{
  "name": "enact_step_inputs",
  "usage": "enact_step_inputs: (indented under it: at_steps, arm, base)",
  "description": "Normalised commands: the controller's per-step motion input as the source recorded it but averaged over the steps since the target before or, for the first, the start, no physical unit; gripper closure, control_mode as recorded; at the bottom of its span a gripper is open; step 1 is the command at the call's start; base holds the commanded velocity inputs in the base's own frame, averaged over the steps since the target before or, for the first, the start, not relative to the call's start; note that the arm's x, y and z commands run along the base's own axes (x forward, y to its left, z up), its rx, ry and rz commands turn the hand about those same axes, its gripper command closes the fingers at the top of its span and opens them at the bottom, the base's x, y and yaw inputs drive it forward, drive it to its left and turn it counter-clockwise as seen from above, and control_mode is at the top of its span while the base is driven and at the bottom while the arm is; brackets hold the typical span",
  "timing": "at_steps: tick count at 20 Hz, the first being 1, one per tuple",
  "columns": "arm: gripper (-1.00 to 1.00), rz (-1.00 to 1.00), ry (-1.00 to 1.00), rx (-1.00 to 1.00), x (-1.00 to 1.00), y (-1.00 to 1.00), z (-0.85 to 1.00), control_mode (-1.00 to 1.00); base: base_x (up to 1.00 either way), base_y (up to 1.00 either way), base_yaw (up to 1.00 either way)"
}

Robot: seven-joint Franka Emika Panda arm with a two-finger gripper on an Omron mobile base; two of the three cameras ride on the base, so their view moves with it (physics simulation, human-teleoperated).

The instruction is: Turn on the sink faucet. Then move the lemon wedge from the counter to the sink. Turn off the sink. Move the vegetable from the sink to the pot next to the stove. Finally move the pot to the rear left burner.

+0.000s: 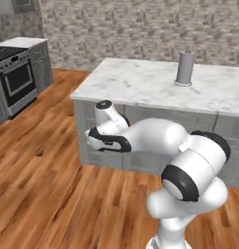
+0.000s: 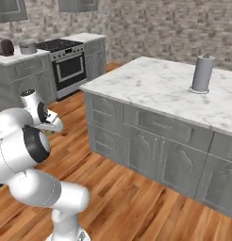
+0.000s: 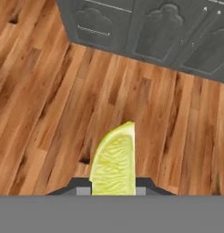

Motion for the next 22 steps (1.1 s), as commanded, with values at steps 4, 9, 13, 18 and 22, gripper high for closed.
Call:
enact_step_inputs:
  at_steps: [4, 9, 13, 18, 22]
  arm:
    - [1.0, 0.0, 0.0, 0.0, 0.0, 0.0, 0.0, 1.0]
    - [1.0, 0.0, 0.0, 0.0, 0.0, 0.0, 0.0, 1.0]
    - [1.0, 0.0, 0.0, 0.0, 0.0, 0.0, 0.0, 1.0]
    - [1.0, 0.0, 0.0, 0.0, 0.0, 0.0, 0.0, 1.0]
    - [1.0, 0.0, 0.0, 0.0, 0.0, 0.0, 0.0, 1.0]
  base:
    - [-0.01, -0.22, -0.49]
    - [0.0, -0.23, -0.48]
    - [0.0, -0.15, -0.48]
    - [0.0, 0.73, -0.24]
    - [0.0, 1.0, -0.09]
